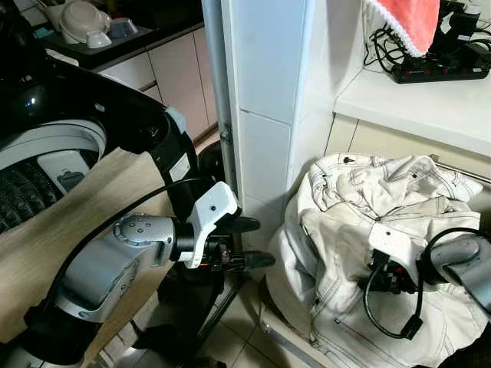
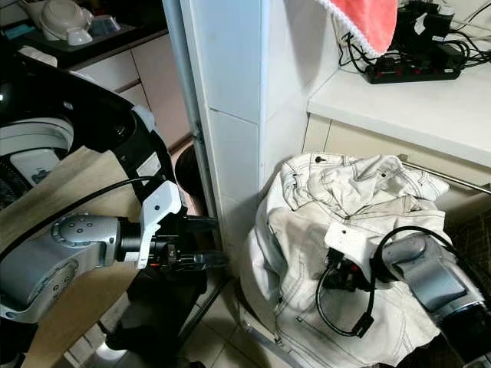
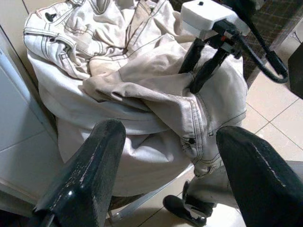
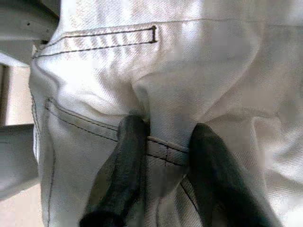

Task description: Clothes washing

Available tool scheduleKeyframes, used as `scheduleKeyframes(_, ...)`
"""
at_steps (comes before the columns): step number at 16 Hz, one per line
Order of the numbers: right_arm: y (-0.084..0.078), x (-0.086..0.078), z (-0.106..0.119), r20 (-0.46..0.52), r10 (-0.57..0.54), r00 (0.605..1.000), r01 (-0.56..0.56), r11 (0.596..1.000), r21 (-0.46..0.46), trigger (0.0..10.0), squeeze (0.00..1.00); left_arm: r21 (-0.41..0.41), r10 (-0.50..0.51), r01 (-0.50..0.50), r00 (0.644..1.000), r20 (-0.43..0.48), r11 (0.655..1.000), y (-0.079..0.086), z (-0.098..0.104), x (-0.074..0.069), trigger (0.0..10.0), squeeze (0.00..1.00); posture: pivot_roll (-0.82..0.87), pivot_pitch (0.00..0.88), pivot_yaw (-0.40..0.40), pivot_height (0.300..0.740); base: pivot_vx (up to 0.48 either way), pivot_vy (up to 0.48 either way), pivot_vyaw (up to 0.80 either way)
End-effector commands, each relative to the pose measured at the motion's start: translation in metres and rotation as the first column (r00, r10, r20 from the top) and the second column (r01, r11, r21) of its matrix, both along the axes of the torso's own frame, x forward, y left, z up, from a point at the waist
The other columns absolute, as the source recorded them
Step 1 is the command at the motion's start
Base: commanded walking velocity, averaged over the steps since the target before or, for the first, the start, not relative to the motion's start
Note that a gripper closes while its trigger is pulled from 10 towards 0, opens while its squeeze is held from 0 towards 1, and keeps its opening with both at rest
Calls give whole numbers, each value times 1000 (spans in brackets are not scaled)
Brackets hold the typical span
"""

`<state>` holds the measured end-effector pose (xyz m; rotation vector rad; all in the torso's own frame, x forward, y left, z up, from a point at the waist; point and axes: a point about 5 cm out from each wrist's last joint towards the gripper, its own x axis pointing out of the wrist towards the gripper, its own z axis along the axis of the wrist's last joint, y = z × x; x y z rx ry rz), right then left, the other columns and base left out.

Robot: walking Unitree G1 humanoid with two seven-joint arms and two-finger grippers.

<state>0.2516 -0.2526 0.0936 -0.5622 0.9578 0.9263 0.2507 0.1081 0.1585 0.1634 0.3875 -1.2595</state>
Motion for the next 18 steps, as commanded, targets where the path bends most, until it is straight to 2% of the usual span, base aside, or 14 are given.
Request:
scheduleKeyframes(1,-4,1,11,26,-10,1000,10,1000,14,0,0,8,9,-9,1000,-4,1000,1,-1,0,10000,0,-86,0,93,740,0,0,0)
scheduleKeyframes(5,-3,0,29,58,-29,998,21,989,145,0,0,-2,24,-24,1000,5,1000,1,1,2,10000,0,-89,0,92,740,0,0,0)
scheduleKeyframes(7,-2,7,70,201,-96,975,27,946,322,0,0,-91,145,-133,980,137,987,-1,17,20,10000,0,-99,0,94,740,0,0,0)
scheduleKeyframes(8,-2,10,82,249,-116,961,17,931,365,0,0,-133,194,-172,966,173,976,-2,25,26,10000,0,-100,0,93,740,0,0,0)
scheduleKeyframes(9,-1,14,103,318,-151,936,0,903,429,0,0,-224,265,-221,945,190,949,-3,38,36,10000,0,-100,0,93,740,0,0,0)
scheduleKeyframes(10,-1,16,117,360,-166,918,-21,886,463,0,0,-295,293,-232,939,183,927,-5,48,40,10000,1000,-100,0,93,740,0,0,0)
scheduleKeyframes(11,3,16,139,417,-170,893,-78,853,516,0,0,-368,280,-197,941,189,909,-12,62,42,10000,1000,-108,0,86,740,0,0,0)
scheduleKeyframes(13,16,14,165,480,-167,861,-179,784,595,0,0,-424,189,-88,961,203,901,-32,77,39,10000,1000,-108,0,79,740,0,0,0)
scheduleKeyframes(15,24,15,176,509,-181,841,-222,743,631,0,0,-449,130,-26,971,201,893,-48,82,37,10000,1000,-108,0,79,740,0,0,0)
scheduleKeyframes(18,38,19,184,529,-184,828,-259,711,653,0,0,-473,82,6,983,165,881,-68,81,35,10000,1000,-103,0,74,740,0,0,0)
